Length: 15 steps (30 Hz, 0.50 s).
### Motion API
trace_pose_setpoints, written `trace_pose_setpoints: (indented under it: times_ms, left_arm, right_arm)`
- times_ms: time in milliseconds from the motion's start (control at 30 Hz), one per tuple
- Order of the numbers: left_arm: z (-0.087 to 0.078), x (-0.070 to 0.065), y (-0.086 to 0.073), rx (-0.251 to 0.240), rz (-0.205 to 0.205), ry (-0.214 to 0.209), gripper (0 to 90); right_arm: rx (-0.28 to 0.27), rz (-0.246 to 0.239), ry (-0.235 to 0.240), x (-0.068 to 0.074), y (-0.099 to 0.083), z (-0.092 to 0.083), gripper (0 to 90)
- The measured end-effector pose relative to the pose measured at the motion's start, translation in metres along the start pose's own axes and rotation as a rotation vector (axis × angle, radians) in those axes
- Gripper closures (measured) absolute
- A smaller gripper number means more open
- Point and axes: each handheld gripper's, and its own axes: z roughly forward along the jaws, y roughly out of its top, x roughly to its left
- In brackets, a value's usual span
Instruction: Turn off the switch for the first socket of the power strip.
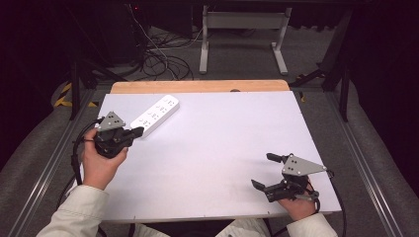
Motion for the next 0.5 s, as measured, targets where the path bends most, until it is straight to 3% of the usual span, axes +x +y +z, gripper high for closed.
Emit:
trace_pose_setpoints:
  times_ms: [500]
  left_arm:
    - [0.027, 0.036, 0.004, -0.017, -0.1, 0.053, 90.0]
  right_arm:
    - [0.0, -0.002, 0.002, 0.0, 0.0, 0.0, 1.6]
